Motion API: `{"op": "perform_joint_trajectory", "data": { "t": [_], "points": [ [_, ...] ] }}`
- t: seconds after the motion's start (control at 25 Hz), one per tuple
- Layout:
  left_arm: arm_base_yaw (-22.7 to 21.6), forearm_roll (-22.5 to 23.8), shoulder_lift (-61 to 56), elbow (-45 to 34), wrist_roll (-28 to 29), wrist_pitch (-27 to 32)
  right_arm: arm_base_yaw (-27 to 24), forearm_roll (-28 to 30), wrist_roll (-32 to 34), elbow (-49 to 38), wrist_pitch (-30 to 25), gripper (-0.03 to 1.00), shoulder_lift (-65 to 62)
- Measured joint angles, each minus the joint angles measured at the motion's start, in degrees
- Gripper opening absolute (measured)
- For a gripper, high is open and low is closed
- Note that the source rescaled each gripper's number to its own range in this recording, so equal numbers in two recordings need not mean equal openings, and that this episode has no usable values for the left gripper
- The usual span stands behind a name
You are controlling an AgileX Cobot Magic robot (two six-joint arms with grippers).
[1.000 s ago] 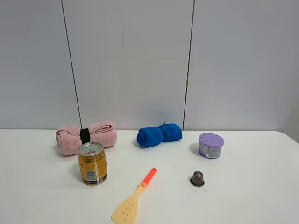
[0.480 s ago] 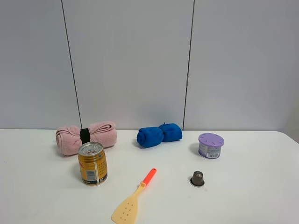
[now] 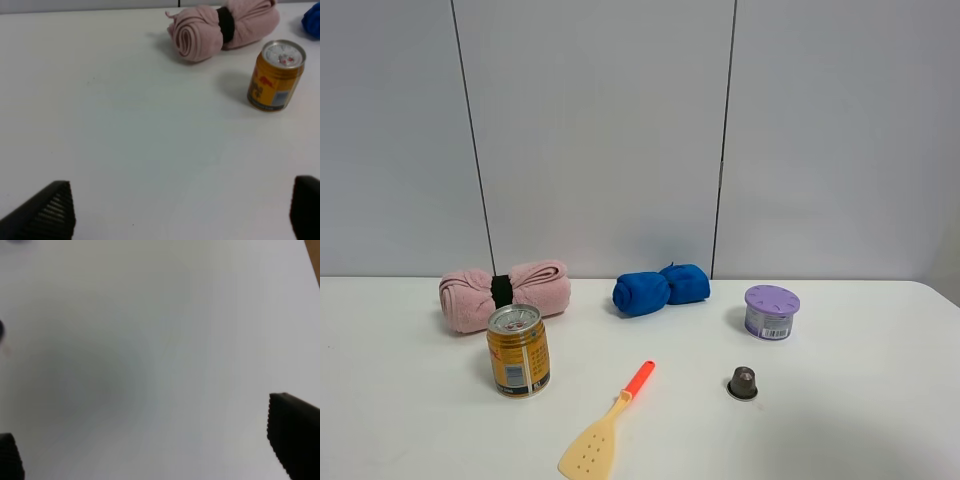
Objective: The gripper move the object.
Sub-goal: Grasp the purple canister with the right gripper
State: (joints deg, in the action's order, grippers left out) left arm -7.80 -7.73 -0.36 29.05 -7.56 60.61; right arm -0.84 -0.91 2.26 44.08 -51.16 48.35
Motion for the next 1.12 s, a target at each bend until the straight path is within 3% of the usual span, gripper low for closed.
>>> {"op": "perform_joint_trajectory", "data": {
  "t": [0.16, 0.36, 0.76, 1.12],
  "points": [
    [0.0, 0.0, 0.0, 0.0, 0.0, 0.0, 6.7, 1.2, 0.0, 6.2, 7.0, 1.00, 7.4],
    [0.0, 0.0, 0.0, 0.0, 0.0, 0.0, 12.9, 4.8, 0.0, 15.3, 7.8, 1.00, 21.9],
    [0.0, 0.0, 0.0, 0.0, 0.0, 0.0, 14.1, 8.4, 1.1, 36.4, 5.0, 1.00, 53.9],
    [0.0, 0.0, 0.0, 0.0, 0.0, 0.0, 15.6, 10.3, 1.3, 46.2, 2.2, 1.00, 68.8]
  ]
}}
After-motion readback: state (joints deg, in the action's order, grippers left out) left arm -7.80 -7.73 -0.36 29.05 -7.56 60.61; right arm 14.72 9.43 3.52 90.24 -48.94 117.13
